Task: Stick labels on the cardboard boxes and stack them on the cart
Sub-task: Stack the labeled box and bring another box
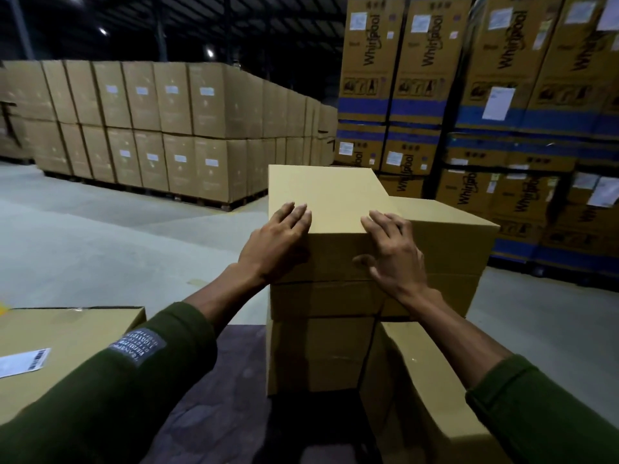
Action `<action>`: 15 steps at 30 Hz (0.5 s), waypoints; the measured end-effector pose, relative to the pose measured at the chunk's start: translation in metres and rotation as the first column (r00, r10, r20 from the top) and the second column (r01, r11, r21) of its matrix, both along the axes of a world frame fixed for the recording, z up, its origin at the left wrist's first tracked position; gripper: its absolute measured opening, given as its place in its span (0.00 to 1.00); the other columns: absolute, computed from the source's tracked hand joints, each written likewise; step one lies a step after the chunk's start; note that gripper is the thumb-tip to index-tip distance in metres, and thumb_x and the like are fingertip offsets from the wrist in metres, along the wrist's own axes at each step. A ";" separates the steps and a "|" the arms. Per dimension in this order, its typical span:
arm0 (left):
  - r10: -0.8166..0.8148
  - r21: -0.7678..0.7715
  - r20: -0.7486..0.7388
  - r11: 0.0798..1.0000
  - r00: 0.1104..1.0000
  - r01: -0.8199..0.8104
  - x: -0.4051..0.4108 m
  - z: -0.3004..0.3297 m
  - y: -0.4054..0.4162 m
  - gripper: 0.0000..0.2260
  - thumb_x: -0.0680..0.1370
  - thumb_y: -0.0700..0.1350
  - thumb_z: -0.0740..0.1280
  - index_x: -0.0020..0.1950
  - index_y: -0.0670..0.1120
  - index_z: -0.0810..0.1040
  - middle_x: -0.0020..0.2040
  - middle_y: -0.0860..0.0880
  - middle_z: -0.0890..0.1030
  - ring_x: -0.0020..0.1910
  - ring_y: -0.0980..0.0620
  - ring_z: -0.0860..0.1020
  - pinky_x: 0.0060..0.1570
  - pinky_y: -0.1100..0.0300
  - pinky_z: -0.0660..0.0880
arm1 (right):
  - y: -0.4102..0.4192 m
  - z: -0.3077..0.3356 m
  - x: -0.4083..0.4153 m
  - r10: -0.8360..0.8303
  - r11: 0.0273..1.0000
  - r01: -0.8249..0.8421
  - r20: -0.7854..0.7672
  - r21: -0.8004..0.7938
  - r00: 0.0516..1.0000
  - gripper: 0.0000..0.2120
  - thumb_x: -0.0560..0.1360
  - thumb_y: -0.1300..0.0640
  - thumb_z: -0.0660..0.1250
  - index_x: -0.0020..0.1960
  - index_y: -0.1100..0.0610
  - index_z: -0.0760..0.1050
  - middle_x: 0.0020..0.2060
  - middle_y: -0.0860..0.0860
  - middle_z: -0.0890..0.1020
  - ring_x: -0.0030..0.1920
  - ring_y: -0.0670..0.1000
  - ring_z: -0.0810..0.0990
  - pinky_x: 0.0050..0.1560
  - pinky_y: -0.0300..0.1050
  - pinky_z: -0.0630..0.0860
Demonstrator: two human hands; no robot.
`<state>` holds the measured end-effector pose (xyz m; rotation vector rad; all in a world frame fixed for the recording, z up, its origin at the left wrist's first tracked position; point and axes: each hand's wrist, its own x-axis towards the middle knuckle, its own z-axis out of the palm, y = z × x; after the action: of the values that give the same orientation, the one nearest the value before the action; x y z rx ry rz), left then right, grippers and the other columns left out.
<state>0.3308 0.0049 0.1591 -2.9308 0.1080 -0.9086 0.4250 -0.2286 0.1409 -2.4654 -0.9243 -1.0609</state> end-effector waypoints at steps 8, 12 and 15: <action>-0.008 -0.011 -0.018 1.000 1.000 0.008 0.026 -0.002 0.004 0.36 0.78 0.51 0.70 0.80 0.46 0.55 0.80 0.46 0.56 0.79 0.46 0.51 0.65 0.42 0.71 | 0.005 -0.001 0.026 0.006 1.000 -0.006 -0.041 -0.012 0.999 0.38 0.68 0.49 0.78 0.74 0.53 0.67 0.72 0.54 0.70 0.73 0.58 0.62 0.56 0.62 0.78; -0.021 -0.012 -0.040 1.000 0.999 0.020 0.033 0.000 0.009 0.36 0.78 0.52 0.70 0.80 0.46 0.55 0.80 0.47 0.57 0.79 0.47 0.51 0.66 0.42 0.71 | 0.006 -0.004 0.033 0.013 1.000 -0.014 -0.057 -0.011 0.998 0.38 0.68 0.50 0.79 0.74 0.52 0.66 0.72 0.53 0.70 0.73 0.57 0.62 0.55 0.63 0.79; -0.023 -0.016 -0.049 1.000 0.999 0.023 0.036 0.000 0.011 0.37 0.77 0.52 0.71 0.80 0.46 0.56 0.80 0.46 0.57 0.79 0.46 0.52 0.66 0.41 0.71 | 0.008 -0.005 0.036 0.016 1.000 -0.016 -0.067 -0.009 0.998 0.38 0.68 0.49 0.78 0.74 0.52 0.66 0.72 0.53 0.70 0.72 0.57 0.63 0.55 0.63 0.79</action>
<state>0.3669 0.0159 0.1589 -2.9724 0.1384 -0.8448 0.4612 -0.2204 0.1358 -2.4807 -0.9290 -0.9647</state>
